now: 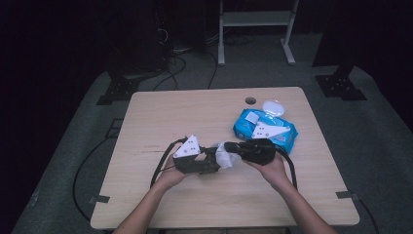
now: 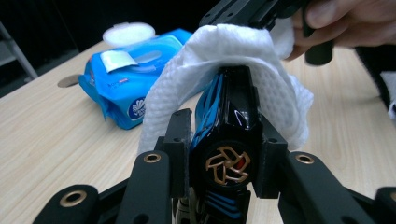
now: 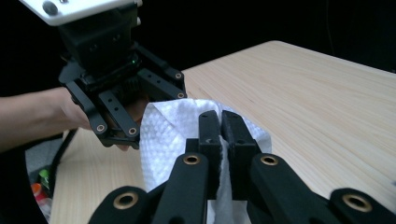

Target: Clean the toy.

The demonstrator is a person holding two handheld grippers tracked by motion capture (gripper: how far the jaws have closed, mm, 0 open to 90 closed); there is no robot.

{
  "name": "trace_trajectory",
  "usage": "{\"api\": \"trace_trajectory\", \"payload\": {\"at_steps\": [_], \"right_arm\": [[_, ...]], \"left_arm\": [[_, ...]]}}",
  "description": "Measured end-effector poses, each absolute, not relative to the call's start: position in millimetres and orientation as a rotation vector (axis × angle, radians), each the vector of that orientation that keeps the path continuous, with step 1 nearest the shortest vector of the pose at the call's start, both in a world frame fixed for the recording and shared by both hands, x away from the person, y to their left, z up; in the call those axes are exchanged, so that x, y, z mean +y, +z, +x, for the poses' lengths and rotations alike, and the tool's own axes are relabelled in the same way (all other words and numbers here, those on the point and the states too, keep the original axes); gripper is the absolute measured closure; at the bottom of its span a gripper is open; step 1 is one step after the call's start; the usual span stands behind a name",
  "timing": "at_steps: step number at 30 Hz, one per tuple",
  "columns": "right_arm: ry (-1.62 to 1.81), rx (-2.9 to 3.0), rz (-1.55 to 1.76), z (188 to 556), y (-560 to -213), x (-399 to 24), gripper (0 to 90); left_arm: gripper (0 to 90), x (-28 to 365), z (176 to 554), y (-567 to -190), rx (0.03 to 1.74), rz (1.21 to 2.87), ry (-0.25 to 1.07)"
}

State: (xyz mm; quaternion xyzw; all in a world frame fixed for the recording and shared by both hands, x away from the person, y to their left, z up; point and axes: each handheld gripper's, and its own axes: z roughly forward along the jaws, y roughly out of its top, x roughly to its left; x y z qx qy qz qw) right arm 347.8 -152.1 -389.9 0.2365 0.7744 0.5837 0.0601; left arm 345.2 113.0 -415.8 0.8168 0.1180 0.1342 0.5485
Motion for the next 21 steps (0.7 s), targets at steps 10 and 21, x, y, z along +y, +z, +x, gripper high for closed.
{"api": "trace_trajectory", "payload": {"at_steps": [10,21], "right_arm": [[1.714,2.370,0.890,361,-427,-165,86.7],[1.884,2.364,0.977,360,-428,-181,87.2]], "left_arm": [[65.0,111,345,-415,0.264,1.960,0.331],[64.6,100,349,-415,0.262,1.927,0.304]]}}
